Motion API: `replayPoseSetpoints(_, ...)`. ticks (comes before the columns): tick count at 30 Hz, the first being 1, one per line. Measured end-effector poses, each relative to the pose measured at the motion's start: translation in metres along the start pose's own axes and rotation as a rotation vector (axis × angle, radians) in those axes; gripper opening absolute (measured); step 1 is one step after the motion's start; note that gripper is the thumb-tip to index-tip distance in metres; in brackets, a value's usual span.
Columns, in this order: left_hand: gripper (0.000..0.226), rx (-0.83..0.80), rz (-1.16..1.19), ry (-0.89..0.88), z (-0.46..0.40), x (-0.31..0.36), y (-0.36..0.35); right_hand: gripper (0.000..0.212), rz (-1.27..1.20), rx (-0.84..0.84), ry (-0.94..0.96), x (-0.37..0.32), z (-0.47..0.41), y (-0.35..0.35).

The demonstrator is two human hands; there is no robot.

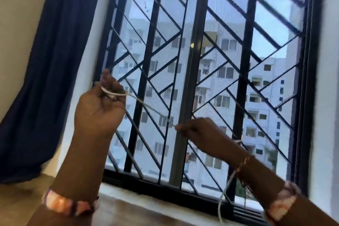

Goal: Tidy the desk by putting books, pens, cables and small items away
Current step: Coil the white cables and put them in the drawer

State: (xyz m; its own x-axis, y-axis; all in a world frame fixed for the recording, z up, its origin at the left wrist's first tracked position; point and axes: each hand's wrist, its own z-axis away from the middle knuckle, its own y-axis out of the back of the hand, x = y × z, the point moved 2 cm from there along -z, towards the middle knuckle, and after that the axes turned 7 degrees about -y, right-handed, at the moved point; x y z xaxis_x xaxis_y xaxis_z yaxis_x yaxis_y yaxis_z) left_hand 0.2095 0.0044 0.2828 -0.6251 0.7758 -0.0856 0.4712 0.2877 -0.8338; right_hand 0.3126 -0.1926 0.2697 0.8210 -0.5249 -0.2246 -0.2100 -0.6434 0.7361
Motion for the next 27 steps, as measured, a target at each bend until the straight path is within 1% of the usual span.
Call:
replayPoseSetpoints(1, 0.027, 0.032, -0.096, -0.127, -0.013, -0.007, 0.005, 0.033, 0.024, -0.031, 0.035, -0.004, 0.0, -0.001)
replayPoseSetpoints(2, 0.027, 0.063, -0.295, -0.27, -0.021, -0.015, 0.007, 0.032, 0.042, -0.042, 0.055, -0.007, 0.002, 0.001)
replayPoseSetpoints(3, 0.026, 0.086, -0.585, -0.448, -0.027, -0.023, 0.012, 0.03, 0.045, -0.022, 0.065, -0.006, 0.003, 0.006)
replayPoseSetpoints(4, 0.022, 0.047, -0.928, -0.619, -0.027, -0.031, 0.017, 0.028, 0.05, 0.039, 0.072, -0.005, 0.005, 0.012)
replayPoseSetpoints(5, 0.018, -0.06, -1.34, -0.748, -0.025, -0.043, 0.022, 0.027, 0.064, 0.134, 0.072, -0.002, 0.007, 0.021)
replayPoseSetpoints(6, 0.013, -0.234, -1.754, -0.762, -0.019, -0.056, 0.026, 0.028, 0.083, 0.238, 0.069, 0.003, 0.009, 0.03)
replayPoseSetpoints(7, 0.012, -0.463, -2.072, -0.688, -0.014, -0.069, 0.031, 0.031, 0.106, 0.331, 0.073, 0.008, 0.01, 0.039)
replayPoseSetpoints(8, 0.012, -0.681, -2.256, -0.527, -0.005, -0.08, 0.033, 0.035, 0.126, 0.402, 0.075, 0.014, 0.01, 0.048)
replayPoseSetpoints(9, 0.016, -0.836, -2.27, -0.296, 0.004, -0.089, 0.034, 0.041, 0.14, 0.44, 0.071, 0.022, 0.01, 0.054)
replayPoseSetpoints(10, 0.023, -0.921, -2.173, -0.035, 0.019, -0.097, 0.028, 0.046, 0.144, 0.454, 0.067, 0.029, 0.01, 0.059)
replayPoseSetpoints(11, 0.029, -0.92, -1.969, 0.203, 0.032, -0.1, 0.022, 0.05, 0.136, 0.448, 0.065, 0.037, 0.01, 0.06)
replayPoseSetpoints(12, 0.033, -0.856, -1.705, 0.411, 0.042, -0.101, 0.013, 0.053, 0.113, 0.442, 0.072, 0.043, 0.01, 0.059)
replayPoseSetpoints(13, 0.035, -0.77, -1.36, 0.598, 0.049, -0.103, 0.005, 0.053, 0.056, 0.425, 0.078, 0.045, 0.013, 0.058)
replayPoseSetpoints(14, 0.035, -0.661, -0.918, 0.751, 0.058, -0.106, -0.005, 0.052, -0.024, 0.405, 0.091, 0.046, 0.015, 0.056)
replayPoseSetpoints(15, 0.034, -0.563, -0.563, 0.794, 0.065, -0.108, -0.016, 0.051, -0.101, 0.377, 0.101, 0.045, 0.019, 0.053)
replayPoseSetpoints(16, 0.029, -0.414, -0.366, 0.728, 0.068, -0.109, -0.024, 0.048, -0.157, 0.339, 0.116, 0.042, 0.023, 0.048)
replayPoseSetpoints(17, 0.021, -0.271, -0.298, 0.617, 0.067, -0.109, -0.028, 0.042, -0.165, 0.292, 0.126, 0.038, 0.026, 0.043)
replayPoseSetpoints(18, 0.018, -0.159, -0.294, 0.495, 0.068, -0.109, -0.035, 0.032, -0.155, 0.234, 0.135, 0.033, 0.03, 0.039)
replayPoseSetpoints(20, 0.021, -0.031, -0.29, 0.281, 0.068, -0.099, -0.047, 0.016, -0.172, 0.084, 0.089, 0.028, 0.036, 0.032)
replayPoseSetpoints(22, 0.026, 0.062, -0.272, 0.088, 0.058, -0.08, -0.049, 0.015, -0.183, -0.116, -0.001, 0.028, 0.044, 0.029)
replayPoseSetpoints(24, 0.023, 0.158, -0.255, -0.137, 0.049, -0.058, -0.048, 0.017, -0.108, -0.257, -0.05, 0.026, 0.055, 0.03)
replayPoseSetpoints(25, 0.025, 0.201, -0.295, -0.263, 0.046, -0.048, -0.046, 0.017, -0.107, -0.294, -0.055, 0.025, 0.06, 0.032)
replayPoseSetpoints(26, 0.025, 0.234, -0.414, -0.404, 0.045, -0.039, -0.043, 0.017, -0.147, -0.31, -0.063, 0.021, 0.064, 0.034)
replayPoseSetpoints(27, 0.024, 0.255, -0.615, -0.561, 0.047, -0.032, -0.038, 0.016, -0.176, -0.314, -0.068, 0.017, 0.067, 0.036)
